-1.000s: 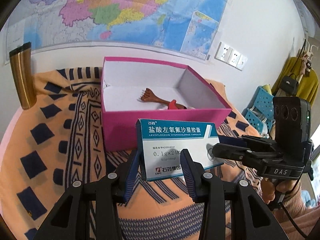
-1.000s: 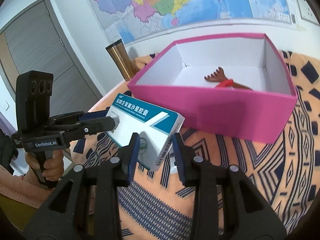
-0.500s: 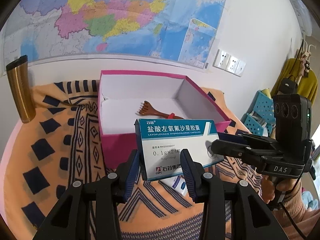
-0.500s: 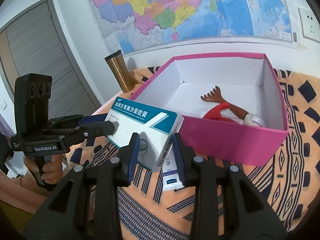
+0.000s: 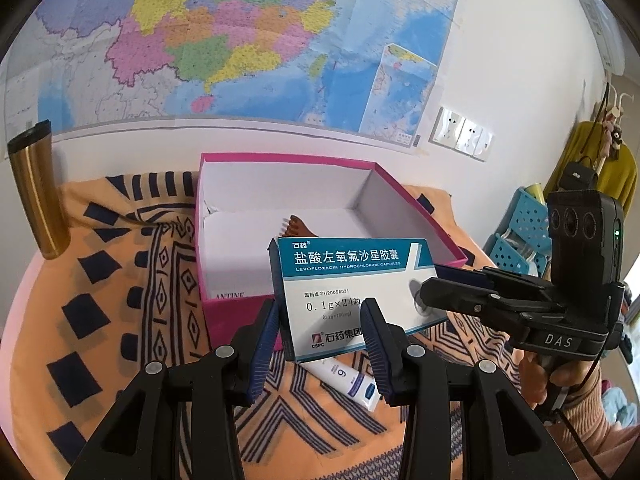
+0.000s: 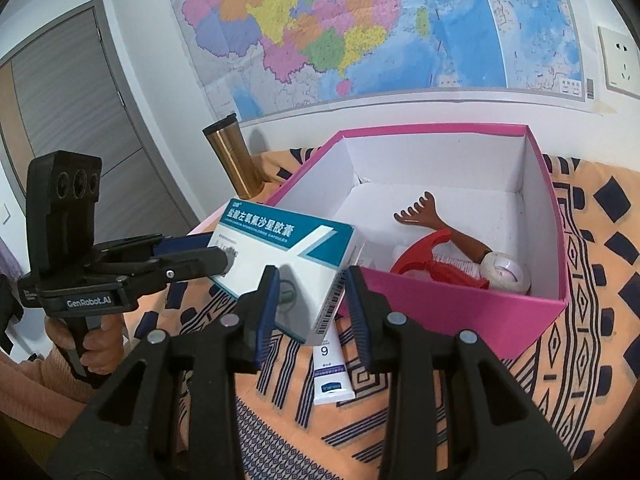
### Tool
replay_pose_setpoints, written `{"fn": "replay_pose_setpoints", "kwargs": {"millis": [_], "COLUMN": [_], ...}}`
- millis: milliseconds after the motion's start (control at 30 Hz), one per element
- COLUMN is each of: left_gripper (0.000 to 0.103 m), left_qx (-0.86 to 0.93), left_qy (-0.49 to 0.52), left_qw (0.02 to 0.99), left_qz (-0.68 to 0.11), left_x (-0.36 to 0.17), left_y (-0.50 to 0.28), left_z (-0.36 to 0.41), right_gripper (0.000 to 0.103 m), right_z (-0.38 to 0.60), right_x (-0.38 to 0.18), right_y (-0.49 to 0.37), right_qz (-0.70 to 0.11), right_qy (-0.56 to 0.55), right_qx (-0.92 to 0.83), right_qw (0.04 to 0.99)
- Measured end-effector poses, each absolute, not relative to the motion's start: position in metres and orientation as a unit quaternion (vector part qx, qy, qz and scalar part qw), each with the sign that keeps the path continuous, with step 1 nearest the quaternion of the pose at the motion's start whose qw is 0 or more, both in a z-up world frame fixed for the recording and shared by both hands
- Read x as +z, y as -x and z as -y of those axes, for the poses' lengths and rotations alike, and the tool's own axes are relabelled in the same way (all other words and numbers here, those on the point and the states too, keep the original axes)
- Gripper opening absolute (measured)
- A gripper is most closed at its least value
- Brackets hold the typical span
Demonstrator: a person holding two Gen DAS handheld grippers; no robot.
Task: Organize rigid objects
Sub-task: 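Lower the medicine box into the pink box and open the left gripper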
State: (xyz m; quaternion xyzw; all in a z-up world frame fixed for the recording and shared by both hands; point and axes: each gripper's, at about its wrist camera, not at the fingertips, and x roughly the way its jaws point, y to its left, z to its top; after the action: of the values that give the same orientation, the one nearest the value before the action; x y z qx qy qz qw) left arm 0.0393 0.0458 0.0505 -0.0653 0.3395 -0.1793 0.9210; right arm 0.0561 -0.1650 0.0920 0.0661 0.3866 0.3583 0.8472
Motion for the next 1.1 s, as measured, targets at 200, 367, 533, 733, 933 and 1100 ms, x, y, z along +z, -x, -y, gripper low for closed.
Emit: {"fn": "replay_pose_setpoints", "kwargs": {"millis": [200,367,533,733,933,1100], "left_gripper": [0.042,0.042,0.042,0.042,0.042,0.042], "left_qx": [-0.179,-0.177,-0.176,-0.173,-0.169,-0.166], "left_qy": [0.067,0.068,0.067,0.063,0.06,0.059], "left_qw": [0.92,0.92,0.92,0.921,0.922,0.923], "left_qz": [-0.342,-0.342,-0.343,-0.343,-0.343,-0.343], "left_x": [0.05,0.051,0.051,0.052,0.052,0.052], "left_y": [-0.045,-0.051,-0.055,-0.062,-0.068,-0.072], "left_z": [-0.045,-0.045,-0.044,-0.043,-0.043,-0.043], "right_gripper": [0.037,0.037,0.037,0.037,0.037,0.037], "right_z": [0.166,0.166,0.167,0.168,0.167,0.167], "right_x": [0.093,0.093,0.093,0.094,0.093,0.09], "right_y": [-0.063,-0.066,-0.07,-0.075,-0.08,-0.085], "right_qz": [-0.384,-0.383,-0.385,-0.383,-0.385,-0.389], "right_qy": [-0.069,-0.069,-0.071,-0.072,-0.076,-0.08], "right_qx": [0.356,0.356,0.349,0.347,0.347,0.344], "right_qw": [0.849,0.85,0.852,0.853,0.852,0.851]}}
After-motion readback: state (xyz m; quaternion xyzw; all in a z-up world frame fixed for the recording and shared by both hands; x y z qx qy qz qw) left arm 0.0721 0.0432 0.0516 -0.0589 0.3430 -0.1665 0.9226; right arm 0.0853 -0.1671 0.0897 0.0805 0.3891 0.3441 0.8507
